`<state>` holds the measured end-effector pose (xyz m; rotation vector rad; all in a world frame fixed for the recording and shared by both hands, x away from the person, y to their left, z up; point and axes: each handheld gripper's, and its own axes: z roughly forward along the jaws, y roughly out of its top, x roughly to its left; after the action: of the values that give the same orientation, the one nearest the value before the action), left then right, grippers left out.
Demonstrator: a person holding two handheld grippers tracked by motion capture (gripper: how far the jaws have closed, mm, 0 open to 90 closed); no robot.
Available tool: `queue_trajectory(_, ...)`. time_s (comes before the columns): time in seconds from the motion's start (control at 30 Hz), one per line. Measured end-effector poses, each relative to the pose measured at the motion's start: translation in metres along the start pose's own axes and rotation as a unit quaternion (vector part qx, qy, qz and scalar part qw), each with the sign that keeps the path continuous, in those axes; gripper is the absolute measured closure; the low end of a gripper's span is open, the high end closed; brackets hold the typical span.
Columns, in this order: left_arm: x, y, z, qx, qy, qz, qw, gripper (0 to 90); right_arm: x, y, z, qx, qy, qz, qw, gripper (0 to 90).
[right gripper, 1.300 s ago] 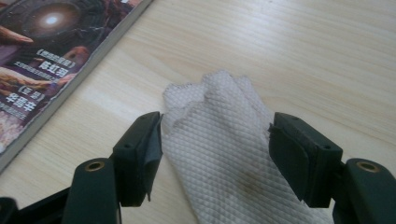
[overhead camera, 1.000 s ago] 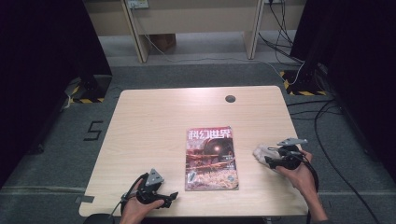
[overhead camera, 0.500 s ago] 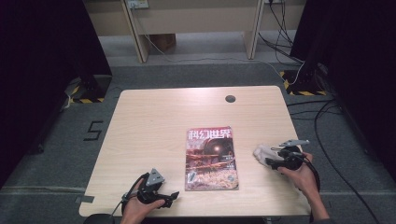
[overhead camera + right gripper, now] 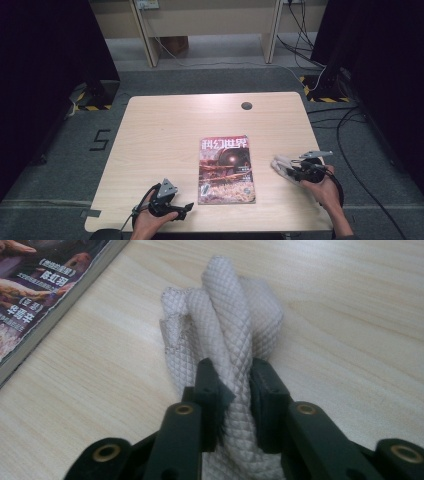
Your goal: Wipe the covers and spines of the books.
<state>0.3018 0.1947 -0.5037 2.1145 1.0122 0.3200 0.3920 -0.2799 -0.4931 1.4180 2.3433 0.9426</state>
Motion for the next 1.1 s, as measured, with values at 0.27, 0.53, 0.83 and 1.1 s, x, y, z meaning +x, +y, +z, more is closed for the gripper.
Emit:
queue_trajectory(0.27,-0.002,0.018,0.020,-0.016,0.004,-0.006,0.9998,18.5,0.012,0.013,-0.012,-0.034,-0.003,-0.015,0.9993,79.8)
queue_trajectory(0.53,-0.011,0.031,0.045,-0.001,-0.004,0.002,1.0000,21.2,0.037,0.037,-0.013,-0.063,0.017,-0.042,0.9970,79.8)
queue_trajectory(0.83,-0.014,0.036,0.051,0.015,-0.019,0.006,0.9997,25.3,0.073,0.063,0.008,-0.057,0.043,-0.077,0.9945,79.7)
queue_trajectory(1.1,-0.027,0.030,0.046,0.012,-0.029,0.011,0.9994,32.0,0.090,0.070,0.023,-0.043,0.054,-0.096,0.9930,79.6)
